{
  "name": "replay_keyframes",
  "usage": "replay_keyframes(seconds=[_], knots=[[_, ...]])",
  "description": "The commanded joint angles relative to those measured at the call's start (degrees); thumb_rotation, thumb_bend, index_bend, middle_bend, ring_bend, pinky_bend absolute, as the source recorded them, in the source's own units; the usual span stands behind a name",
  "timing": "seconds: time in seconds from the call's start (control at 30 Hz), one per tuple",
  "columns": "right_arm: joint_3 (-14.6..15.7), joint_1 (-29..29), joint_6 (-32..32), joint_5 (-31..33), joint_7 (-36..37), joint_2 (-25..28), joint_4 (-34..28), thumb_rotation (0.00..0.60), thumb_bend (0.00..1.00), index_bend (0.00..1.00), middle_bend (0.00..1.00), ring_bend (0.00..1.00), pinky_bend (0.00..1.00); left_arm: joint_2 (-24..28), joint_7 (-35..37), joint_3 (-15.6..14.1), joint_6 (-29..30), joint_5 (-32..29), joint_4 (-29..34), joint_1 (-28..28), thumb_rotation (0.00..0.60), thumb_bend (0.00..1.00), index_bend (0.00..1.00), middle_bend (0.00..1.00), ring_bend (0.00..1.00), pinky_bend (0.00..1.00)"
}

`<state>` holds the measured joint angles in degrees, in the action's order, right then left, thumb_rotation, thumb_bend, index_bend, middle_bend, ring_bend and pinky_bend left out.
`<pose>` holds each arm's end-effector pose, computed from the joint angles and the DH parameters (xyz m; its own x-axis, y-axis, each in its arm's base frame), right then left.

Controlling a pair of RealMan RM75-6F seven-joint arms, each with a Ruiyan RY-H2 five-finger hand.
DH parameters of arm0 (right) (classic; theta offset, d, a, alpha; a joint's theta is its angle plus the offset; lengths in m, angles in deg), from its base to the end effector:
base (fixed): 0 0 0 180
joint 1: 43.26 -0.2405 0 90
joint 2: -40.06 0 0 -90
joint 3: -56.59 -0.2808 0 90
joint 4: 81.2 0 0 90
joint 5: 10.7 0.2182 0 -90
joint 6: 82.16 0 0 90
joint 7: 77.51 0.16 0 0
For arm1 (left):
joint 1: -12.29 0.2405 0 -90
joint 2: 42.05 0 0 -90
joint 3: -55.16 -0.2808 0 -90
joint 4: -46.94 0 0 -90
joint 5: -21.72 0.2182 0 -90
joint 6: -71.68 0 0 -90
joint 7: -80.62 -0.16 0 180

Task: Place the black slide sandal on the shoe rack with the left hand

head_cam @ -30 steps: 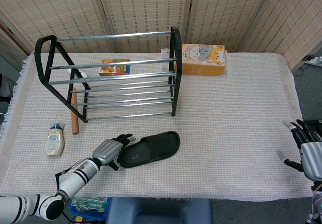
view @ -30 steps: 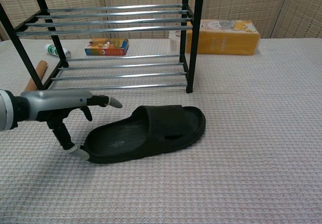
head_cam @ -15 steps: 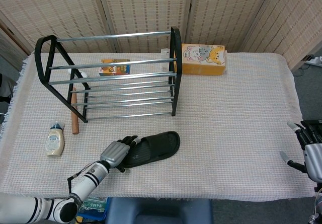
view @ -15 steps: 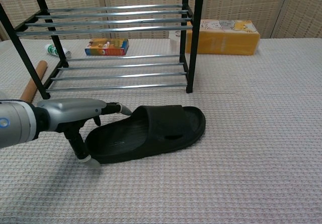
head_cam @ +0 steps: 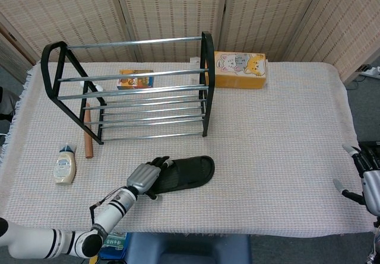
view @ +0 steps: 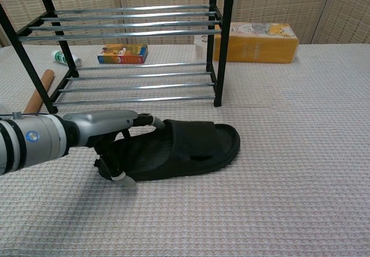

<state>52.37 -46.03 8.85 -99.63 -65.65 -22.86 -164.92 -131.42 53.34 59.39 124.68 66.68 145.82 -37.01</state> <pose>-0.3564 -0.1927 0.2011 0.3598 0.1118 0.9263 -0.9300 -0.0375 0.3657 -0.1255 0.3208 -0.0731 0.3909 0.5412 0.7445 0.9070 -0.3642 -0.2115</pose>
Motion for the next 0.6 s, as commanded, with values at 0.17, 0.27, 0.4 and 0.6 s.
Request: replay_keyframes(seconds=[0.17,0.27,0.4,0.6], knots=[[-0.08,0.21,-0.03,0.31,0.02,0.15,0.0,0.6,0.23,0.1,0.19,0.13,0.25,-2.29,0.65,1.25,0.23,-0.2,-2.41,-0.65,0.6,0.17,0.0,0.0,0.0,0.25],[-0.11,0.3,-0.01,0.39,0.06,0.17,0.04,0.6,0.23,0.1,0.19,0.13,0.25,-3.44,0.95,1.69,0.54,-0.18,-3.67,-0.76,0.6,0.17,0.0,0.0,0.01,0.25],[-0.19,0.39,-0.01,0.55,0.19,0.22,0.11,0.6,0.23,0.1,0.19,0.13,0.25,-5.13,1.28,1.95,1.21,0.27,-5.48,-0.65,0.6,0.17,0.02,0.02,0.05,0.26],[-0.31,0.53,0.06,0.7,0.45,0.17,0.35,0.6,0.23,0.1,0.2,0.13,0.25,-8.28,2.67,2.51,3.4,1.94,-9.06,0.44,0.6,0.17,0.16,0.14,0.16,0.32]])
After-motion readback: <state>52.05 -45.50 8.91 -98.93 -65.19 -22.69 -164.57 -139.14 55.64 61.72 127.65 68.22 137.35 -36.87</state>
